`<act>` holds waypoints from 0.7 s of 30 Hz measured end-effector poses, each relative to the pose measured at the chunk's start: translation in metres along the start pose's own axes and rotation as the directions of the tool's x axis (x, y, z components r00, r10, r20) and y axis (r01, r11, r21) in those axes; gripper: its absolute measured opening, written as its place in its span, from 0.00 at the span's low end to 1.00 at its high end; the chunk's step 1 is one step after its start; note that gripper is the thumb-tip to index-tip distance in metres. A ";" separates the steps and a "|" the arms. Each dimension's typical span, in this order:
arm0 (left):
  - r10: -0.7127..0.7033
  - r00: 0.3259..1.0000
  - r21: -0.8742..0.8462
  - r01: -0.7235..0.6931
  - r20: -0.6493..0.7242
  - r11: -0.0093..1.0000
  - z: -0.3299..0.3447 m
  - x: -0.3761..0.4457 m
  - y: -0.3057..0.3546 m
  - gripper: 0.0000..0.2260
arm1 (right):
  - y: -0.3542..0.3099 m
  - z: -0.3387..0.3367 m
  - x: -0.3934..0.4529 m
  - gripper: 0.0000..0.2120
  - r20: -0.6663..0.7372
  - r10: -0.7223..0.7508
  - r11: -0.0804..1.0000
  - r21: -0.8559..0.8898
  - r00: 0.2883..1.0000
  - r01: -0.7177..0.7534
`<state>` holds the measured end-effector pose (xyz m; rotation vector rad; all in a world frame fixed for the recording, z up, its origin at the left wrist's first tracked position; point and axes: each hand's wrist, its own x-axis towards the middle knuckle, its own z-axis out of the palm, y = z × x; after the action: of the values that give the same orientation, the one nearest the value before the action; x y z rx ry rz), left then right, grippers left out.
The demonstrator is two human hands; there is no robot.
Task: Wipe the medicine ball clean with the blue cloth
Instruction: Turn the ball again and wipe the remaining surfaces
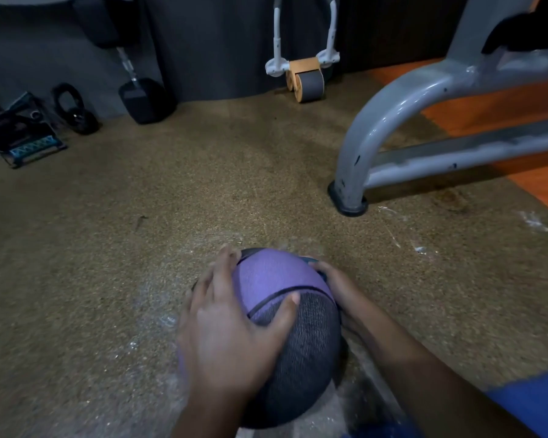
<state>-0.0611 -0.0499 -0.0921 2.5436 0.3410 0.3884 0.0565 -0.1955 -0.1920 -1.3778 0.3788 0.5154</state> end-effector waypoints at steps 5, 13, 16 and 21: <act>0.045 0.992 0.007 -0.046 0.119 0.999 -0.007 0.019 -0.001 0.43 | -0.004 -0.002 0.002 0.18 -0.052 0.063 0.997 -0.041 0.997 -0.065; 0.085 0.980 0.130 -0.110 0.182 0.985 -0.013 0.011 0.001 0.40 | -0.005 -0.028 -0.008 0.15 -0.031 -0.439 0.796 -0.477 0.898 0.373; 0.076 0.973 0.236 -0.128 0.216 0.963 -0.015 0.008 0.007 0.41 | 0.004 -0.042 -0.017 0.17 0.000 -0.576 0.493 -0.798 0.817 0.348; 0.016 0.954 0.255 -0.096 0.300 0.962 -0.016 0.007 0.012 0.38 | 0.004 -0.052 -0.032 0.23 -0.053 -0.387 0.352 -0.931 0.920 0.095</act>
<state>-0.0578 -0.0500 -0.0714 2.8284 0.2184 -0.0265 0.0301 -0.2502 -0.1867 -2.6088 0.0401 0.2523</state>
